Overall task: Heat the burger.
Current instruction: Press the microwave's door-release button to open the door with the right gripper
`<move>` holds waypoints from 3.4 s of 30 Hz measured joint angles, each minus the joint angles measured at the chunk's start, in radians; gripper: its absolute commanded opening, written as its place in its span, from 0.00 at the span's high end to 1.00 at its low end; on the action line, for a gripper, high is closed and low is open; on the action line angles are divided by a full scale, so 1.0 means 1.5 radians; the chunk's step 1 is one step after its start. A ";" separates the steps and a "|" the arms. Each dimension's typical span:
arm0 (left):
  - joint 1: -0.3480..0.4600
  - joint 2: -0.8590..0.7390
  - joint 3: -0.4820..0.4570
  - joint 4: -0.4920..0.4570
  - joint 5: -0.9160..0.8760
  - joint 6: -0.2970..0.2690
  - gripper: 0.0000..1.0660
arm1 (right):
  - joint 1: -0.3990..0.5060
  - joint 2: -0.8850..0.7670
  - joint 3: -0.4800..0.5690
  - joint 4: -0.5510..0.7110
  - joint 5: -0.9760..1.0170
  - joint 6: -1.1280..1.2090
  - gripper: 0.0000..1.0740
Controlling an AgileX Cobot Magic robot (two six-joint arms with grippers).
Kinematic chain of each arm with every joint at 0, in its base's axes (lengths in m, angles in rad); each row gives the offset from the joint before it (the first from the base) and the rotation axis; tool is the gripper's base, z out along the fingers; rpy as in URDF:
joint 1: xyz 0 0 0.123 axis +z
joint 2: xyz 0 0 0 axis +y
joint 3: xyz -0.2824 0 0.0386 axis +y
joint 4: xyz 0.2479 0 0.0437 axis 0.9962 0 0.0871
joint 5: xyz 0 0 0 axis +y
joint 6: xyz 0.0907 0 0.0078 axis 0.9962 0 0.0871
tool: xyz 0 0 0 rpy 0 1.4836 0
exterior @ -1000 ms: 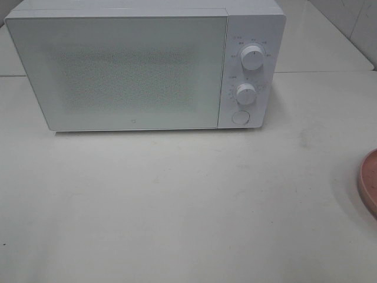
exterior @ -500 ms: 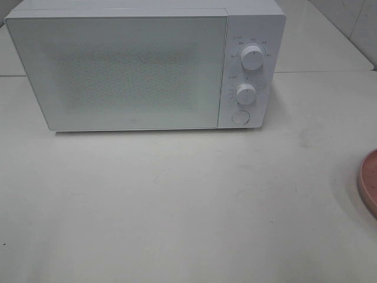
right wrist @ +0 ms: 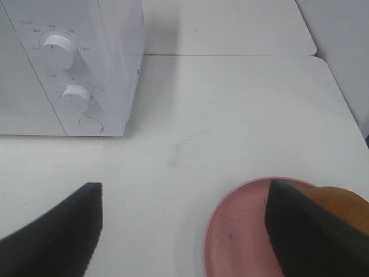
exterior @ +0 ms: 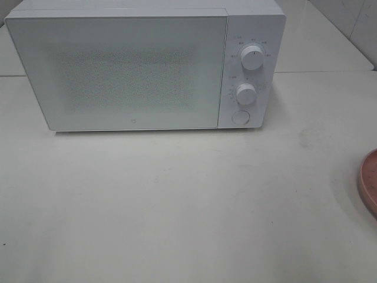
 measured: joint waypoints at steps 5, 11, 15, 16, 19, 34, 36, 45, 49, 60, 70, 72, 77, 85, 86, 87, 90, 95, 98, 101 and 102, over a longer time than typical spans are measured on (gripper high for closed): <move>0.000 0.000 0.000 0.000 0.000 0.000 0.08 | 0.000 0.059 0.000 0.000 -0.052 0.000 0.30; 0.000 0.000 0.000 0.000 0.000 0.000 0.08 | 0.000 0.147 0.000 0.000 -0.125 0.005 0.30; 0.000 0.000 0.000 0.000 0.000 0.000 0.08 | 0.000 0.181 0.000 0.011 -0.157 0.019 0.30; 0.000 0.000 0.000 0.000 0.000 0.000 0.08 | 0.000 0.207 0.000 0.018 -0.183 0.033 0.30; 0.000 0.000 0.000 0.000 0.000 0.000 0.08 | 0.000 0.217 0.000 0.021 -0.194 0.036 0.30; 0.000 0.000 0.000 0.000 0.000 0.000 0.08 | 0.000 0.405 0.047 0.023 -0.501 0.047 0.30; 0.000 0.000 0.000 0.000 0.000 0.000 0.08 | 0.000 0.409 0.061 0.023 -0.532 0.047 0.30; 0.000 0.000 0.000 0.000 0.000 0.000 0.08 | 0.001 0.444 0.159 0.095 -0.737 0.024 0.30; 0.000 0.000 0.000 0.000 0.000 0.000 0.08 | 0.040 0.466 0.192 0.138 -0.808 -0.011 0.30; 0.000 0.000 0.000 0.000 0.000 0.000 0.08 | 0.243 0.575 0.207 0.323 -0.953 -0.151 0.30; 0.000 0.000 0.000 0.000 0.000 0.000 0.08 | 0.431 0.713 0.204 0.555 -1.139 -0.180 0.30; 0.000 0.000 0.000 0.000 0.000 0.000 0.08 | 0.457 0.731 0.195 0.589 -1.142 -0.187 0.30; 0.000 0.000 0.000 0.000 0.000 0.000 0.08 | 0.505 0.770 0.159 0.623 -1.150 -0.225 0.30; 0.000 0.000 0.000 0.000 0.000 0.000 0.08 | 0.529 0.804 0.115 0.635 -1.147 -0.252 0.30; 0.000 0.000 0.000 0.000 0.000 0.000 0.08 | 0.529 0.805 0.111 0.640 -1.143 -0.253 0.30; 0.000 0.000 0.000 0.000 0.000 0.000 0.08 | 0.529 0.805 0.111 0.640 -1.143 -0.253 0.30; 0.000 0.000 0.000 0.000 0.000 0.000 0.08 | 0.529 0.805 0.110 0.654 -1.137 -0.259 0.30; 0.000 0.000 0.000 0.000 0.000 0.000 0.08 | 0.529 0.805 0.110 0.657 -1.133 -0.257 0.30; 0.000 0.000 0.000 0.000 0.000 0.000 0.08 | 0.529 0.805 0.110 0.657 -1.130 -0.231 0.30; 0.000 0.000 0.000 0.000 0.000 0.000 0.08 | 0.529 0.805 0.110 0.659 -1.129 -0.186 0.30; 0.000 0.000 0.000 0.000 0.000 0.000 0.08 | 0.529 0.805 0.110 0.659 -1.129 -0.162 0.30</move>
